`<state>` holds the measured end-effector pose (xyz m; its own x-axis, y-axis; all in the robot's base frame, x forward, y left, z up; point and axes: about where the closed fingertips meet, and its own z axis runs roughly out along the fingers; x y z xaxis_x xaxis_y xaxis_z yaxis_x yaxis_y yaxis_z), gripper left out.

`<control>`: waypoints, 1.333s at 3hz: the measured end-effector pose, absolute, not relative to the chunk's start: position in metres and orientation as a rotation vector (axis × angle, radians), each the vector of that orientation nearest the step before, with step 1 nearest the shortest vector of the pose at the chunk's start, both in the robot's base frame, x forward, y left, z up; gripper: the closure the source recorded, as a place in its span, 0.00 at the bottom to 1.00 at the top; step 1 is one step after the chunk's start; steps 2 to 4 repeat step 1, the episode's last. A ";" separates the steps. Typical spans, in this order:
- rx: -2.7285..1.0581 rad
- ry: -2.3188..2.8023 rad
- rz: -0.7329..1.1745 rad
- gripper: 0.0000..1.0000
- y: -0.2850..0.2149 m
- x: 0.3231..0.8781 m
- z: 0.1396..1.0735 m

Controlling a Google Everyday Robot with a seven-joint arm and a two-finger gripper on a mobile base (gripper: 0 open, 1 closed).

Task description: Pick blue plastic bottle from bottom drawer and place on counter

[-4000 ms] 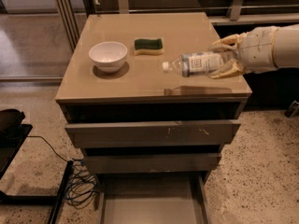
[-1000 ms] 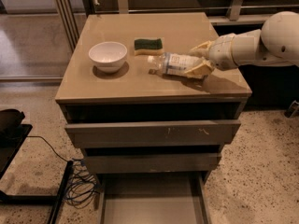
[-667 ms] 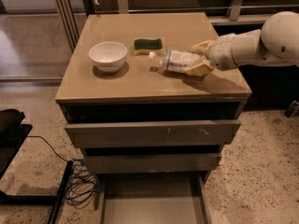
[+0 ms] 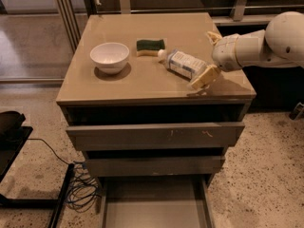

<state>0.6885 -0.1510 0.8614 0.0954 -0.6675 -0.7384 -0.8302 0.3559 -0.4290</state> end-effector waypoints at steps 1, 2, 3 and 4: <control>-1.368 1.626 0.206 0.00 -0.151 0.689 0.861; -1.368 1.626 0.206 0.00 -0.151 0.689 0.861; -1.368 1.626 0.206 0.00 -0.151 0.689 0.861; -1.368 1.626 0.206 0.00 -0.151 0.689 0.861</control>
Offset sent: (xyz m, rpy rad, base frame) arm 0.0000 0.0000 0.0000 0.0000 0.0000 0.0000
